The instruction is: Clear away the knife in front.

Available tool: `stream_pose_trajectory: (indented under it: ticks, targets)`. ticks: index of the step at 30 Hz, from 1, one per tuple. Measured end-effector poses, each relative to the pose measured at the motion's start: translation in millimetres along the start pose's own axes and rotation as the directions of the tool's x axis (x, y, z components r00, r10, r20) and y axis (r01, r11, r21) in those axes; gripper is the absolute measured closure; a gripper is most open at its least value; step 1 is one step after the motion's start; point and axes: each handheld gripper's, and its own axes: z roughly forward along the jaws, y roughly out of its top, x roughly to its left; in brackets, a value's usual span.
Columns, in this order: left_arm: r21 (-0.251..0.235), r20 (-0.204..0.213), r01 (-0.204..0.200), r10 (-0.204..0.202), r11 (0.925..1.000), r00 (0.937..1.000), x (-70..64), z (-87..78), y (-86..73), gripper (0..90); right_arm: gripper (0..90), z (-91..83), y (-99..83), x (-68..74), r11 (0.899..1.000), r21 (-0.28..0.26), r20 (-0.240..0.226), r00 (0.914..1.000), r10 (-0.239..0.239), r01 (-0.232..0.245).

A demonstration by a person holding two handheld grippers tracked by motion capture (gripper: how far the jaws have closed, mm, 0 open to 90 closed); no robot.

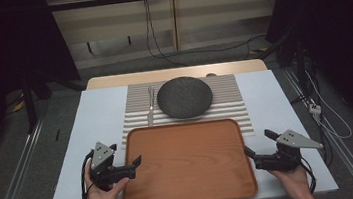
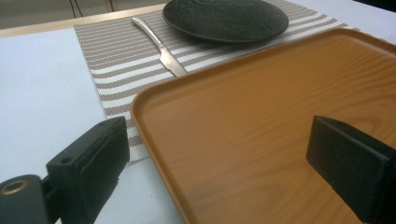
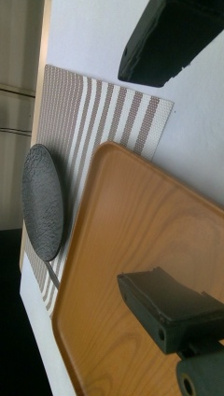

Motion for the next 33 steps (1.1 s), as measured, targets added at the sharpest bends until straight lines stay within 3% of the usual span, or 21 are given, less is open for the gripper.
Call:
stream_pose_trajectory:
  ticks: [4,10,12,14,17,18,23,31,33]
  targets:
    - [0.022,0.018,0.007,-0.008,0.9997,0.9998,-0.6,1.8,1.2,6.7,4.0,0.1,-0.5,-0.7,1.0,0.006,-0.006,1.0,0.005,-0.005]
    - [0.03,0.014,-0.004,0.004,0.9995,0.9999,-1.9,2.9,4.4,5.2,4.0,0.1,-0.4,-0.2,1.0,0.009,-0.019,0.9998,0.011,-0.011]
    - [0.037,0.011,-0.014,0.014,0.9992,0.9998,-2.7,4.7,6.0,4.5,4.0,0.7,-0.1,0.3,1.0,0.01,-0.021,0.9997,0.012,-0.011]
    - [0.048,0.014,-0.05,0.049,0.9976,0.9987,-3.4,5.6,7.8,4.3,4.0,2.2,-0.3,0.4,1.0,0.015,-0.026,0.9995,0.018,-0.018]
    - [0.04,0.026,-0.047,0.046,0.9981,0.9986,-3.5,7.2,10.2,4.3,4.0,3.1,-0.7,0.4,1.0,0.022,-0.032,0.9993,0.018,-0.018]
    - [0.023,0.037,-0.026,0.025,0.9994,0.999,-2.8,9.6,13.4,4.3,4.0,3.1,-0.6,0.5,1.0,0.021,-0.031,0.9994,0.016,-0.015]
    - [0.029,0.044,-0.018,0.017,0.9994,0.9989,0.7,13.0,21.6,4.5,4.1,3.1,-0.5,0.8,1.0,0.02,-0.034,0.9994,0.011,-0.01]
    - [0.056,0.034,-0.003,0.001,0.9984,0.9994,12.0,22.0,30.6,7.0,4.0,8.3,0.1,1.0,0.999,0.031,-0.058,0.9983,0.01,-0.008]
    - [0.07,0.04,-0.02,0.017,0.9974,0.999,12.7,26.9,34.6,8.5,4.0,9.2,-0.1,1.4,0.999,0.033,-0.07,0.9974,0.014,-0.012]
